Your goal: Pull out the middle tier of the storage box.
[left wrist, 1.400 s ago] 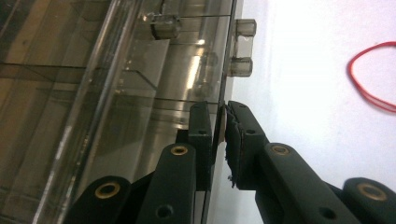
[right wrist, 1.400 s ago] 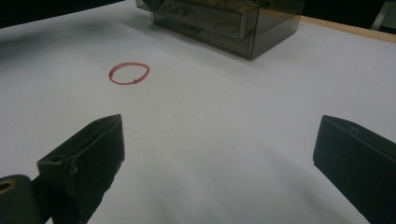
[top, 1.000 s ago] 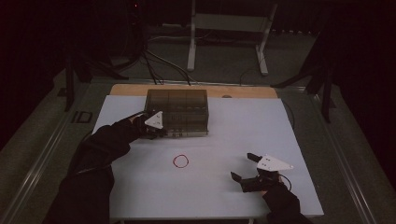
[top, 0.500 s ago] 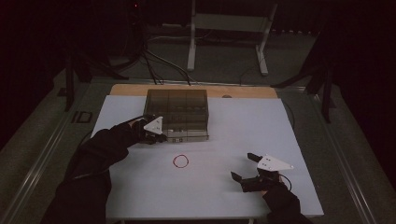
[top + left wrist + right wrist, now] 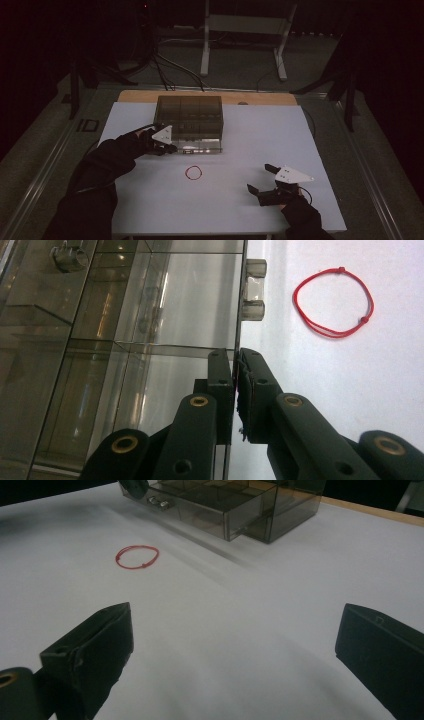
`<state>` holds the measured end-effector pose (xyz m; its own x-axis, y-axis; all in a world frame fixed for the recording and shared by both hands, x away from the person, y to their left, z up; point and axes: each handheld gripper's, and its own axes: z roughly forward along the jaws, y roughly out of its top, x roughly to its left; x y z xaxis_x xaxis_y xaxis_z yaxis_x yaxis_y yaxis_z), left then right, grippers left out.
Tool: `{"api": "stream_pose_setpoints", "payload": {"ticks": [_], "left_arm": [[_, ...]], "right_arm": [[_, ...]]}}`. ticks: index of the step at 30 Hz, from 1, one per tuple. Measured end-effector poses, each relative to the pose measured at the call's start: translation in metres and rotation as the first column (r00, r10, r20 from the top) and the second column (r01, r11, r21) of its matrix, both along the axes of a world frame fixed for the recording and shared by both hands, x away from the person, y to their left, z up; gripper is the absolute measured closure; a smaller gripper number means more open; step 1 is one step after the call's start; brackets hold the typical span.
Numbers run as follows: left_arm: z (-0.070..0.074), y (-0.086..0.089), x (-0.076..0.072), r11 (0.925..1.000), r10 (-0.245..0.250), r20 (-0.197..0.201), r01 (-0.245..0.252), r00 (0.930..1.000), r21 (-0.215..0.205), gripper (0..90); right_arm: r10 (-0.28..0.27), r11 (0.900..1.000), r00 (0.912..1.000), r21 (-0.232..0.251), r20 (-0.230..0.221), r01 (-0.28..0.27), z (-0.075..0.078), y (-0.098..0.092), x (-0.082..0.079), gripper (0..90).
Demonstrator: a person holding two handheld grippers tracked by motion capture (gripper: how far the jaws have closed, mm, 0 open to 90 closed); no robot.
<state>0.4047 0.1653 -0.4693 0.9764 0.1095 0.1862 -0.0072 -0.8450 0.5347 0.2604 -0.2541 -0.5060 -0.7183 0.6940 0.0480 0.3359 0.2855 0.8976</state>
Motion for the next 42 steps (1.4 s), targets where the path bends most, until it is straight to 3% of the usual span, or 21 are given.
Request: {"api": "stream_pose_setpoints", "payload": {"ticks": [5,18,34,38,42], "left_arm": [[-0.0002,0.0012,0.0007,0.9998,0.018,0.012,-0.018,0.9998,-0.006,85.4],[-0.0012,0.0009,0.0023,0.9985,0.049,-0.027,-0.050,0.9984,-0.024,84.0],[-0.0011,-0.0028,0.0019,0.9977,0.051,-0.039,-0.052,0.9979,-0.042,84.1],[0.0006,-0.0023,0.0006,0.9947,0.077,-0.068,-0.081,0.9947,-0.063,75.7],[0.0042,0.0012,0.0013,0.9851,0.130,-0.102,-0.140,0.9862,-0.099,68.2]], "right_arm": [[0.000,1.000,1.0000,-0.001,0.000,0.000,-0.0001,0.0001,0.0002,2.4],[-0.002,1.000,1.0000,0.001,-0.001,0.002,-0.0002,-0.0001,0.0004,2.4],[-0.003,1.000,1.0000,-0.004,-0.003,0.003,-0.0007,-0.0004,0.0009,2.4],[-0.002,1.000,1.0000,-0.002,-0.001,0.002,-0.0003,0.0000,0.0003,2.4],[-0.003,1.000,1.0000,-0.001,-0.003,0.003,-0.0003,-0.0006,0.0006,2.4]]}}
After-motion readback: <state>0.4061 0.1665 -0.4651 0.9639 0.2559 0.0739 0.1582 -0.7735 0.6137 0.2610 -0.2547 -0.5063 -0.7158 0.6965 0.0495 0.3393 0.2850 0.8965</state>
